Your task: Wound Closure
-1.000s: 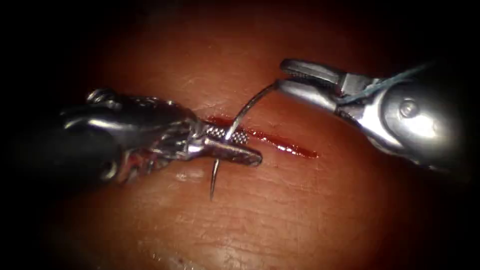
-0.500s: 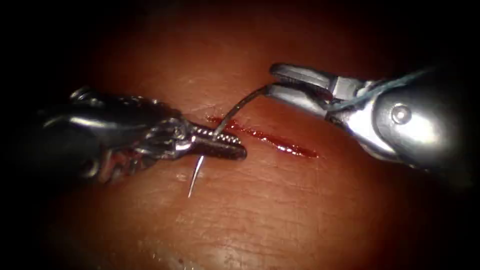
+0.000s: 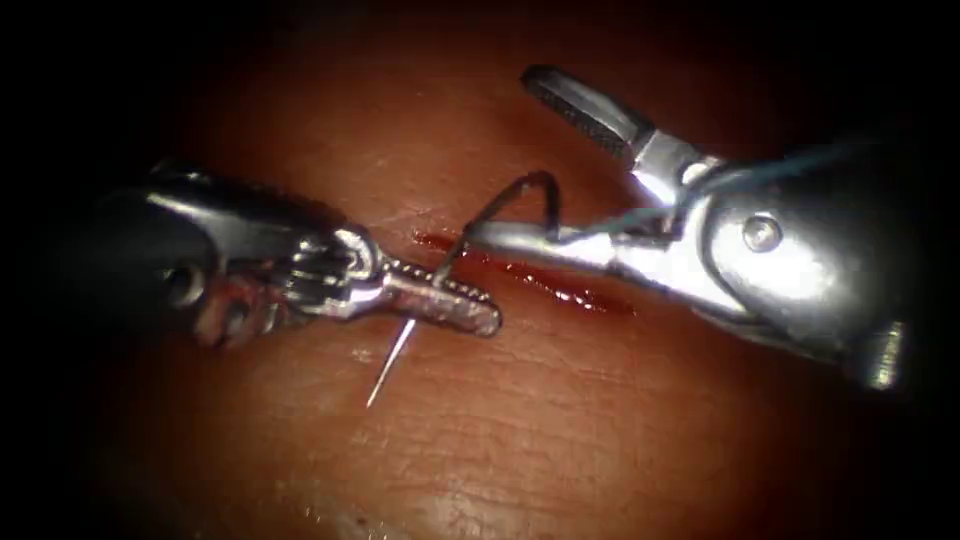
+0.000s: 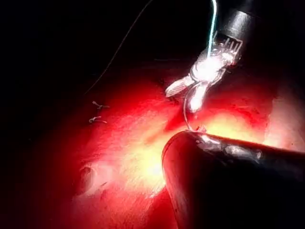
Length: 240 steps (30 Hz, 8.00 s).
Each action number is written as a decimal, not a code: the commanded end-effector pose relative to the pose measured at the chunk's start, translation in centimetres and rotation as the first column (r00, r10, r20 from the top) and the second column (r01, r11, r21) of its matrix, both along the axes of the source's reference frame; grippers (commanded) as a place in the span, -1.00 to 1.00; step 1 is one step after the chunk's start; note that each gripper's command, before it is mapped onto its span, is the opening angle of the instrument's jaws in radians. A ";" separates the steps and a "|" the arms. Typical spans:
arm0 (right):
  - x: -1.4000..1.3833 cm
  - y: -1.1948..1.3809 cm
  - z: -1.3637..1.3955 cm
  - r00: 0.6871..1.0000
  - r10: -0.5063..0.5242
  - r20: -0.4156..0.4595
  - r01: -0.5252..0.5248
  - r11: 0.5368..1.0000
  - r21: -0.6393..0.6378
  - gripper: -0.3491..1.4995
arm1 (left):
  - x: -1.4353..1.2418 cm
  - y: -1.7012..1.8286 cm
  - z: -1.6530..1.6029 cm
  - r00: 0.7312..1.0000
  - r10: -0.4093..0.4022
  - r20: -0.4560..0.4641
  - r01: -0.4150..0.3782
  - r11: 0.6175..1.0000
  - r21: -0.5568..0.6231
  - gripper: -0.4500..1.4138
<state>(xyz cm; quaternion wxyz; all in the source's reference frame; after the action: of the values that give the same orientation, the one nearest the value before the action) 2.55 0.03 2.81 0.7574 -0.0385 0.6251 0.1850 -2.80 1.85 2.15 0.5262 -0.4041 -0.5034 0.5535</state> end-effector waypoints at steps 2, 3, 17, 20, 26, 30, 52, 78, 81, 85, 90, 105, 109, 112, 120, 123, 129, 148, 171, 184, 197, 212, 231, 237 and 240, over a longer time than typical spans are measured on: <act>0.05 0.01 0.02 1.000 0.003 -0.012 -0.003 1.000 -0.003 0.54 | -0.07 0.04 0.06 1.000 -0.007 0.011 0.007 1.000 0.004 -1.00; 0.05 0.01 0.00 1.000 0.002 -0.016 -0.002 1.000 -0.003 0.49 | -0.07 0.04 0.06 1.000 -0.012 0.015 0.012 1.000 0.009 -1.00; 0.03 0.01 0.08 0.999 0.037 0.040 -0.037 0.999 0.003 -0.47 | -0.12 0.00 0.02 1.000 -0.003 0.023 0.003 1.000 0.009 -1.00; 0.02 0.01 0.09 0.998 0.028 0.053 -0.028 1.000 -0.010 -1.00 | -0.12 0.00 0.01 1.000 -0.002 0.025 0.001 1.000 0.010 -1.00; -0.04 0.00 0.04 0.998 -0.017 0.058 0.018 1.000 -0.012 -1.00 | -0.12 -0.01 0.00 1.000 0.001 0.027 -0.001 1.000 0.010 -1.00; -0.03 -0.02 0.02 0.997 -0.027 0.067 0.028 0.999 -0.019 -1.00 | -0.12 -0.01 -0.01 1.000 0.004 0.028 -0.004 1.000 0.010 -1.00; -0.12 0.33 0.37 0.949 -0.150 0.277 0.196 0.969 -0.149 -1.00 | 0.34 0.02 0.37 0.959 0.140 -0.245 -0.257 0.791 -0.554 0.62; 0.18 0.37 0.75 0.865 -0.186 0.466 0.372 0.861 -0.348 -1.00 | 0.02 -0.31 0.81 0.951 0.204 -0.233 -0.307 0.712 -0.632 -0.30; 0.18 0.38 0.81 0.862 -0.185 0.472 0.376 0.857 -0.351 -1.00 | -0.01 -0.35 0.82 0.950 0.211 -0.229 -0.311 0.710 -0.632 -0.33; 0.16 0.38 0.84 0.860 -0.181 0.478 0.378 0.855 -0.356 -1.00 | -0.04 -0.38 0.82 0.949 0.218 -0.226 -0.314 0.708 -0.632 -0.33; 0.16 0.34 0.88 0.849 -0.184 0.496 0.394 0.845 -0.362 -1.00 | -0.03 -0.38 0.81 0.949 0.220 -0.225 -0.314 0.708 -0.632 -0.33; 0.20 0.23 0.93 0.816 -0.185 0.547 0.451 0.796 -0.403 -1.00 | -0.03 -0.37 0.81 0.949 0.221 -0.225 -0.314 0.708 -0.632 -0.39; 0.27 0.11 0.97 0.792 -0.191 0.579 0.495 0.758 -0.426 -1.00 | -0.02 -0.38 0.81 0.949 0.221 -0.224 -0.314 0.708 -0.632 -0.40; 0.28 0.03 0.97 0.771 -0.168 0.614 0.514 0.734 -0.444 -1.00 | -0.01 -0.37 0.81 0.949 0.222 -0.224 -0.315 0.708 -0.632 -0.42; 0.29 -0.22 0.94 0.739 -0.149 0.657 0.569 0.661 -0.490 -1.00 | 0.02 -0.36 0.85 0.948 0.226 -0.222 -0.317 0.705 -0.634 -0.46; 0.30 -0.29 0.92 0.728 -0.145 0.670 0.586 0.638 -0.499 -1.00 | 0.03 -0.36 0.88 0.948 0.227 -0.222 -0.318 0.704 -0.635 -0.48; 0.32 -0.36 0.95 0.720 -0.133 0.682 0.595 0.623 -0.507 -1.00 | 0.03 -0.37 0.90 0.948 0.226 -0.224 -0.318 0.703 -0.636 -0.51; 0.23 -0.02 0.91 0.805 -0.149 0.574 0.396 0.855 -0.334 -1.00 | 0.08 -0.44 1.19 0.936 0.238 -0.260 -0.351 0.695 -0.627 -0.58; 0.18 0.35 1.00 0.942 -0.097 0.321 0.060 0.991 0.122 -1.00 | 0.08 -0.46 1.22 0.930 0.244 -0.274 -0.365 0.692 -0.623 -0.62; 0.21 0.35 1.07 0.956 -0.106 0.274 0.032 0.965 0.262 -1.00 | 0.08 -0.46 1.23 0.929 0.245 -0.276 -0.367 0.691 -0.622 -0.64; 0.22 0.22 1.30 0.983 -0.137 0.120 0.057 0.857 0.512 -1.00 | 0.13 -0.46 1.23 0.927 0.251 -0.279 -0.374 0.689 -0.621 -0.67; 0.33 -0.48 1.53 0.982 -0.156 -0.103 0.174 0.557 0.812 -1.00 | 0.17 -0.45 1.25 0.924 0.250 -0.289 -0.380 0.686 -0.621 -0.69; -0.39 0.33 1.61 0.998 -0.053 -0.040 0.066 0.752 0.656 0.78 | 0.08 -0.39 1.08 0.899 0.324 -0.293 -0.409 0.387 -0.827 -0.13; -0.42 0.28 1.84 0.998 -0.055 -0.034 0.064 0.763 0.643 0.76 | -0.11 -0.55 0.97 0.873 0.417 -0.251 -0.375 0.246 -0.894 -0.04; -0.44 0.26 1.93 0.998 -0.060 -0.024 0.062 0.766 0.639 0.74 | -0.19 -0.57 0.91 0.870 0.433 -0.235 -0.348 0.201 -0.916 -0.01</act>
<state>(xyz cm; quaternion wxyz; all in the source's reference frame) 2.06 0.27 4.65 0.7297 0.2428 0.5265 0.3624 -2.93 1.27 3.00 0.0150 -0.5104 -0.1902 0.8385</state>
